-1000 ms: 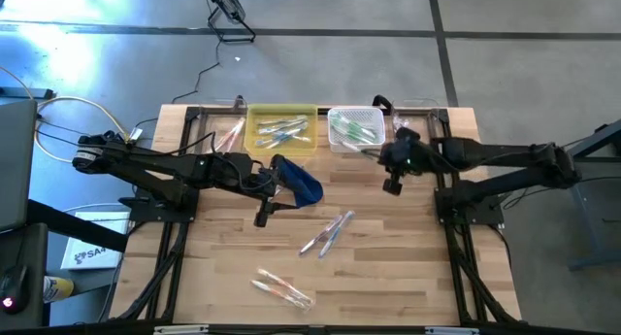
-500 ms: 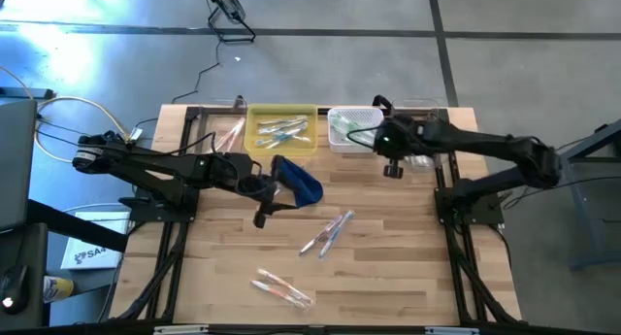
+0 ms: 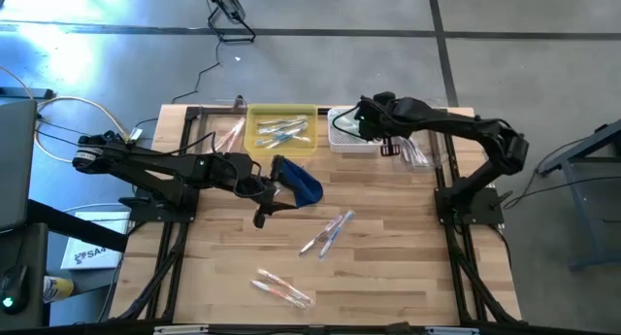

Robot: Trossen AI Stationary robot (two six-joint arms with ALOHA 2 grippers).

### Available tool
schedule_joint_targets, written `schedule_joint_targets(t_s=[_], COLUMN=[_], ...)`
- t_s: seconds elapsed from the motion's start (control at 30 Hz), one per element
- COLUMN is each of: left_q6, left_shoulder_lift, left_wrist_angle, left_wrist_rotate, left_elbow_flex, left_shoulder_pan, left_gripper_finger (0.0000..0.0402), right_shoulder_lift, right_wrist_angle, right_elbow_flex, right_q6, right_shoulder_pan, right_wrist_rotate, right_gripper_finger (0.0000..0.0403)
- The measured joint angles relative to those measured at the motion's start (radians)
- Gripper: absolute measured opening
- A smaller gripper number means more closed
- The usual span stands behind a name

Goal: Pick & Place Toothbrushes
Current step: Put the green toothbrush into the white bin, then put the blue toothbrush into the yellow bin

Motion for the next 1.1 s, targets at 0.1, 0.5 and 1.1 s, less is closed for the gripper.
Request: schedule_joint_targets(t_s=[0.1,0.5,1.1], left_q6=[0.0,-0.004,-0.008], left_shoulder_lift=[0.0,0.0,0.0], left_wrist_angle=[0.0,0.0,-0.03], left_wrist_rotate=[0.0,0.001,0.001], left_elbow_flex=[0.0,0.0,0.0], left_shoulder_pan=[0.0,0.0,0.0], left_gripper_finger=[0.0198,0.0198,0.0198], right_shoulder_lift=[0.042,0.16,0.104], right_wrist_angle=[0.0,0.041,0.124], right_elbow_flex=[0.013,0.014,0.014], right_q6=[-0.047,-0.109,-0.128], right_shoulder_pan=[-0.016,-0.054,0.036], right_wrist_rotate=[0.003,0.052,0.15], right_gripper_finger=[0.0004,0.0007,0.014])
